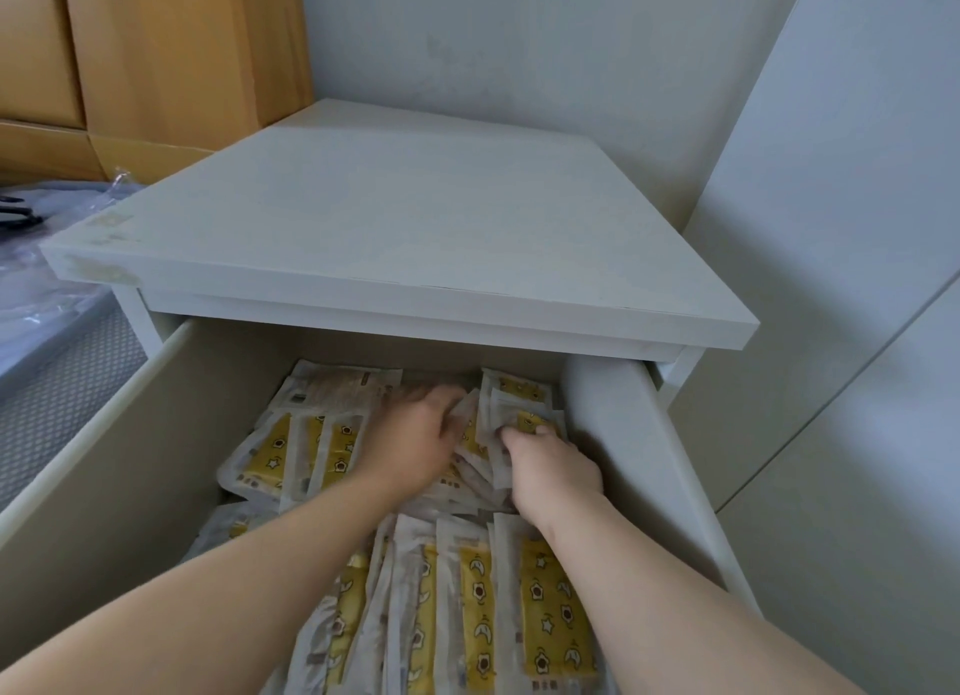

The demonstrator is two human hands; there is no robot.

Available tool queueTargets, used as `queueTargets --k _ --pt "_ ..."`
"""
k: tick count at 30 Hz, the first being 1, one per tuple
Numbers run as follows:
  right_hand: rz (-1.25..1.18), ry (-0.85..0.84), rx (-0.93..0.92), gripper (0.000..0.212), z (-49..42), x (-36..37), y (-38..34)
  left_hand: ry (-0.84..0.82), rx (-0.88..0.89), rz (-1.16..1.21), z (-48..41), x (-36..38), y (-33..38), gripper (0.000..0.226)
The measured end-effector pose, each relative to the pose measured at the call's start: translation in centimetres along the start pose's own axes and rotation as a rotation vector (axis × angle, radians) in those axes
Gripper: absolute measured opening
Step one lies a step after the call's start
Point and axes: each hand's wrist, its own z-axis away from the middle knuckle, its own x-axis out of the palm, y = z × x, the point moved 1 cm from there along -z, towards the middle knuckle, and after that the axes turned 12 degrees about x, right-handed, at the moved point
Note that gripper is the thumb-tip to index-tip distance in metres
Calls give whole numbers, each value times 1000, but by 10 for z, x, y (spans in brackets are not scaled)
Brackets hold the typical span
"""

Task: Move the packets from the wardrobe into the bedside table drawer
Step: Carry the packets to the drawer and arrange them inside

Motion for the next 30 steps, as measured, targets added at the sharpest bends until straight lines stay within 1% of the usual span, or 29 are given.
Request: queueTargets --k 1,2,3,4,6,7,9,11,14,15,16,18,19,21,23,24,26,28,29,30 --pt "-7 9 4 56 -1 1 0 67 -60 -59 -2 -5 -6 37" --pt "-13 11 9 57 -1 2 0 94 -122 -149 -4 -9 -12 37" --pt "-21 10 15 59 -2 3 -1 64 -183 -245 -7 -12 -19 40" --pt "-32 7 19 60 -3 5 -1 -6 -244 -311 -10 -14 -26 43" --pt "-64 -9 27 62 -5 7 -2 -158 -342 -277 -13 -16 -36 45" --pt "-81 -20 32 65 -6 9 -2 -198 -359 -238 -15 -16 -40 44" --pt "-108 -40 46 69 -8 10 -2 -209 -322 -253 -17 -16 -45 41" --pt "-136 -66 57 73 -8 9 -2 -158 -282 -328 -18 -18 -47 38" --pt "-199 -122 63 93 -7 5 -6 -107 -233 -442 -16 -25 -43 35" --pt "-226 -116 58 96 -8 4 -7 -100 -216 -463 -15 -27 -41 36" --pt "-261 -100 47 93 -9 3 -9 -93 -198 -488 -14 -29 -39 37" --pt "-325 -85 14 72 -13 3 -12 -77 -156 -544 -13 -36 -36 36" --pt "-314 -96 -3 61 -15 3 -13 -74 -131 -562 -12 -40 -36 34" --pt "-261 -113 -19 48 -20 5 -12 -78 -91 -565 -11 -45 -39 30" --pt "-252 -103 -13 43 -23 6 -12 -87 -103 -463 -9 -44 -43 28" --pt "-255 -91 -8 42 -23 7 -12 -106 -141 -385 -9 -42 -45 30" --pt "-234 -71 -10 41 -22 8 -13 -174 -226 -270 -10 -37 -48 46" --pt "-208 -56 -17 42 -22 10 -12 -234 -255 -228 -13 -32 -51 64" --pt "-205 -51 -18 43 -23 11 -12 -241 -251 -229 -14 -32 -52 68" --pt "-208 -47 -17 43 -23 12 -11 -231 -245 -243 -14 -32 -53 65"
